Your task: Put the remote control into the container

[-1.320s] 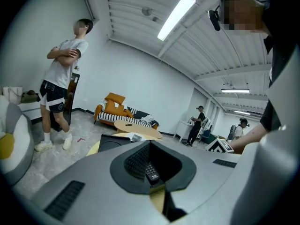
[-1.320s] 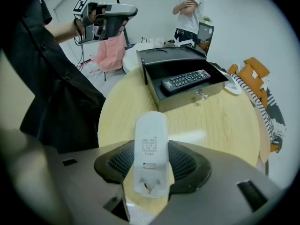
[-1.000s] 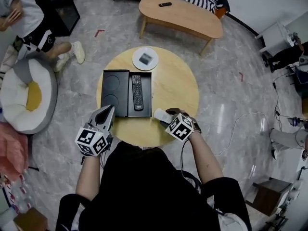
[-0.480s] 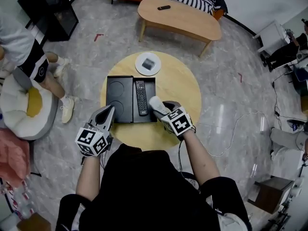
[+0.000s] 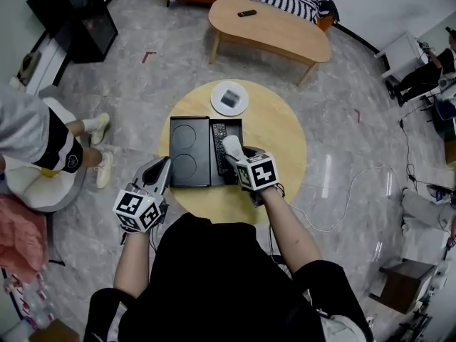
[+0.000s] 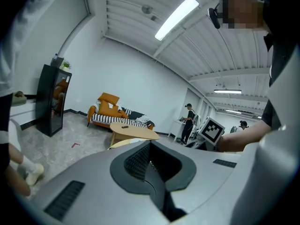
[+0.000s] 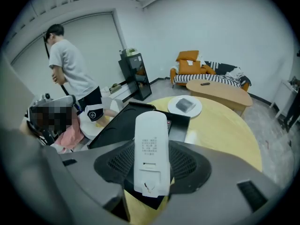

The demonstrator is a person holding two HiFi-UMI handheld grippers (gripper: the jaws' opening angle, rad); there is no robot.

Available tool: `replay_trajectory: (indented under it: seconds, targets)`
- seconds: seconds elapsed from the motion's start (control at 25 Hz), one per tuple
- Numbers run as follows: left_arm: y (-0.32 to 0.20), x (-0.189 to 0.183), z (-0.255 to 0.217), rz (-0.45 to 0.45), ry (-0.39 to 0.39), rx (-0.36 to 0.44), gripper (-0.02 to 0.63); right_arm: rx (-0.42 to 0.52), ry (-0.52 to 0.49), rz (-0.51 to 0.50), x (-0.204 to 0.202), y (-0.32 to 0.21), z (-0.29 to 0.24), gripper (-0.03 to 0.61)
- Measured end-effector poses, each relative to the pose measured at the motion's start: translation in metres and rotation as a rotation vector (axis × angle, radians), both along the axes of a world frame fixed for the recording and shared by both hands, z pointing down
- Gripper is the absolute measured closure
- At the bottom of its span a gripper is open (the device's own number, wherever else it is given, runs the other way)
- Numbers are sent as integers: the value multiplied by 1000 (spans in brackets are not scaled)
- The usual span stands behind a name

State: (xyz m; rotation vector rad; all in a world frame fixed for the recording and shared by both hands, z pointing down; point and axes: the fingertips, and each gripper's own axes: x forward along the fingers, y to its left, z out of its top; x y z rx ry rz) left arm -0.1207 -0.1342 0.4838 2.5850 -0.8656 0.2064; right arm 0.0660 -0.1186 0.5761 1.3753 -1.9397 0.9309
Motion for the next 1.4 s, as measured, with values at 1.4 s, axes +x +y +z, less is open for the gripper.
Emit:
replay_trajectory:
  seconds: [1.4]
  targets:
    - [-54, -47, 31, 12, -54, -66, 606, -215, 64, 276, -11, -60, 79, 342]
